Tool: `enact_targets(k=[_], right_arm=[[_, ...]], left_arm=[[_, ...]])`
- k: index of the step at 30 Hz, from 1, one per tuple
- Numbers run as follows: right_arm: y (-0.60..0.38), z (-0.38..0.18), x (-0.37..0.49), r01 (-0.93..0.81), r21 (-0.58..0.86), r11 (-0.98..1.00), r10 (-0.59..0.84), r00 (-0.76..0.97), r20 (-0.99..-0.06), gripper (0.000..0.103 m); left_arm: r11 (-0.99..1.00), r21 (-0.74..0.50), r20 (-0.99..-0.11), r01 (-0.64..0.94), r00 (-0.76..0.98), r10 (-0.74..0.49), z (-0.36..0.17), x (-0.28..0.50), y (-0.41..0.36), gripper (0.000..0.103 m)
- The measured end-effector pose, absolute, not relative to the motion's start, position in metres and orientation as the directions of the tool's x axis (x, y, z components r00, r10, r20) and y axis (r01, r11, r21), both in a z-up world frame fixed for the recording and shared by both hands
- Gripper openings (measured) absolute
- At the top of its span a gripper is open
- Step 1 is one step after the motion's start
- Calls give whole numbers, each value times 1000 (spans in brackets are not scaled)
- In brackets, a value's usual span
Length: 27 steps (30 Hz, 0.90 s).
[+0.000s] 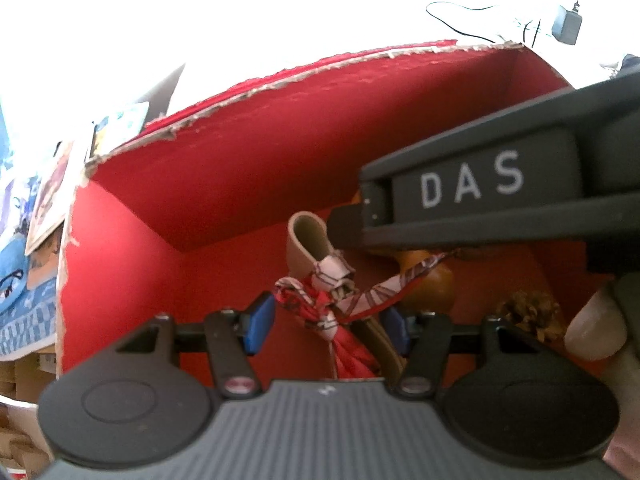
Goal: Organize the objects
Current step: 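Open the right gripper to release the cable bundle in the box, then withdraw the right gripper to the red patterned gift box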
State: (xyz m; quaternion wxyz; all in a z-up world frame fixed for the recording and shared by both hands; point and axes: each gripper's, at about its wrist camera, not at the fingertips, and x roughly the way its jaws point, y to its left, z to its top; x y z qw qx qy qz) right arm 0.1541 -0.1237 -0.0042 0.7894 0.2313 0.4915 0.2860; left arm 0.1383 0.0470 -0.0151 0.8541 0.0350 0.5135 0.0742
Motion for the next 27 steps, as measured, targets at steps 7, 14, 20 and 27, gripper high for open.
enact_targets(k=[7, 14, 20, 27], right_arm=[[-128, -6, 153, -227, 649, 726, 682, 359, -637, 35], [-123, -4, 152, -237, 639, 732, 677, 361, -642, 35], [-122, -4, 153, -217, 632, 744, 662, 364, -655, 35], [-126, 4, 148, -205, 601, 772, 625, 417, -660, 35]], left_arm=[[985, 138, -865, -104, 472, 171, -16, 131, 53, 61], [984, 139, -864, -111, 472, 175, -17, 135, 48, 68], [985, 123, -865, -121, 473, 166, -17, 135, 50, 75], [981, 108, -859, -161, 481, 173, -1, 114, 47, 75]])
